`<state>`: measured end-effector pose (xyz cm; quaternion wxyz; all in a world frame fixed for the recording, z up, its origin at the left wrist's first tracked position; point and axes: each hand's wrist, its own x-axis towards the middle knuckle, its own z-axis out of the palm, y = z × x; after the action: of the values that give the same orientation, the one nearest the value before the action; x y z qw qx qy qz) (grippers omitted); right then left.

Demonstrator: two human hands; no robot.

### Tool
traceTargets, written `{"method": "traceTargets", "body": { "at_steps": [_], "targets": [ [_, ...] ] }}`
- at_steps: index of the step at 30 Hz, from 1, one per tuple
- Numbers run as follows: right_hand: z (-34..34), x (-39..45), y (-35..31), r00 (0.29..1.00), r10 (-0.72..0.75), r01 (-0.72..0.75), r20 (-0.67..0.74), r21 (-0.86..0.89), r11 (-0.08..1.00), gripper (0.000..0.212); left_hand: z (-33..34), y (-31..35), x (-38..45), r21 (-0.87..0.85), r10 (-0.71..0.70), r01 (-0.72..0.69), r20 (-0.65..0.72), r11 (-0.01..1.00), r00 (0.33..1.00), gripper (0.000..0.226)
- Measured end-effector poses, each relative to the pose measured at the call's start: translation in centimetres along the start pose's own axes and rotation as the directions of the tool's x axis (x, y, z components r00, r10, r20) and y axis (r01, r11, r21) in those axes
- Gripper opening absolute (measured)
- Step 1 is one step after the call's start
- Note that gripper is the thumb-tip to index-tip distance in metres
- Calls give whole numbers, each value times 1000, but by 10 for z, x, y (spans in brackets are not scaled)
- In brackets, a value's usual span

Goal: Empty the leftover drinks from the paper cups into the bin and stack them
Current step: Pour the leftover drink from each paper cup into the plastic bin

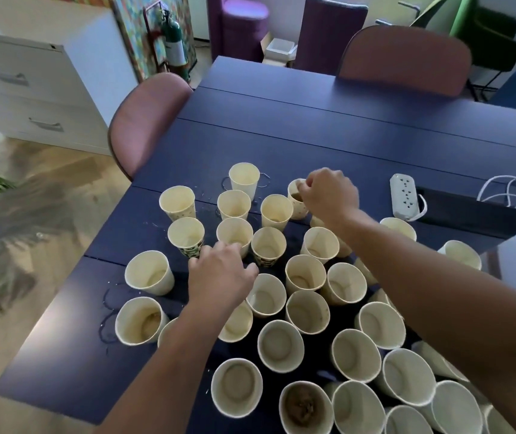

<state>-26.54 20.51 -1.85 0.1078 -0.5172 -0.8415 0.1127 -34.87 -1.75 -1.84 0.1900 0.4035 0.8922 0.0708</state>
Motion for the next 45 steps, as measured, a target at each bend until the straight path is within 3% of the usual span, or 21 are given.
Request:
{"method": "traceTargets", "body": {
  "at_steps": [3, 7, 10, 13, 20, 28, 38, 45],
  "targets": [
    [-3, 22, 9, 995, -59, 58, -82, -22, 998, 31, 0, 2, 0, 6, -5, 5, -6, 1000, 1000, 43],
    [16, 45, 27, 998, 11, 2, 69, -184, 983, 38, 1, 6, -2, -51, 17, -19, -43, 999, 999, 43],
    [30, 50, 35, 981, 110, -84, 158, -161, 983, 34, 3, 8, -3, -104, 45, -50, -55, 993, 997, 47],
    [38, 52, 40, 986, 110, -94, 124, -129, 987, 20, 6, 9, -3, -139, 59, -67, -63, 988, 996, 47],
    [34, 56, 41, 1000, -1, -1, -14, -103, 995, 31, 9, 14, -7, -202, 109, -127, -100, 971, 989, 44],
    [-25, 45, 31, 974, -136, 125, -183, -67, 990, 32, 3, 39, -14, -319, 177, -226, -175, 920, 969, 41],
    [-137, -19, 44, 967, -173, 186, -187, 56, 981, 26, -18, 95, -29, -436, 198, -313, -290, 844, 936, 56],
    [-194, -86, 73, 976, -167, 186, -137, 138, 973, 25, -18, 148, -54, -507, 272, -368, -255, 779, 928, 72]
  ]
}}
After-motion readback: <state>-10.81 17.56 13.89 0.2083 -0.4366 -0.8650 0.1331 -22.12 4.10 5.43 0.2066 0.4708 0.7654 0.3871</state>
